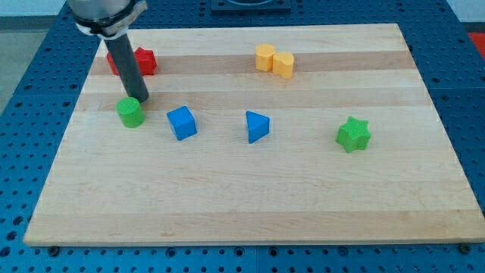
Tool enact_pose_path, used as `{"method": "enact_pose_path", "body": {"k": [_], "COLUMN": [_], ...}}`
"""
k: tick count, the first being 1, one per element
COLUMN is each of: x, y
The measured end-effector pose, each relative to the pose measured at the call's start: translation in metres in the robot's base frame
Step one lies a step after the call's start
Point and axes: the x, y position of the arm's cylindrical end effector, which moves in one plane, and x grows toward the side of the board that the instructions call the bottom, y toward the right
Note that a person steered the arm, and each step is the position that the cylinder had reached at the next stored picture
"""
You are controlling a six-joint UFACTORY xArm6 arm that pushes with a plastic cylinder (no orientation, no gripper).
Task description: Push the blue cube into the blue triangle
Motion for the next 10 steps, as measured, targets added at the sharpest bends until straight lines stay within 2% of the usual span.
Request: {"method": "enact_pose_path", "body": {"k": [2, 3, 4, 5, 7, 8, 9, 10], "x": [0.013, 0.065, 0.147, 0.155, 0.139, 0.086, 0.086, 0.084], "y": [0.000, 0.003, 0.011, 0.011, 0.011, 0.014, 0.015, 0.067]}}
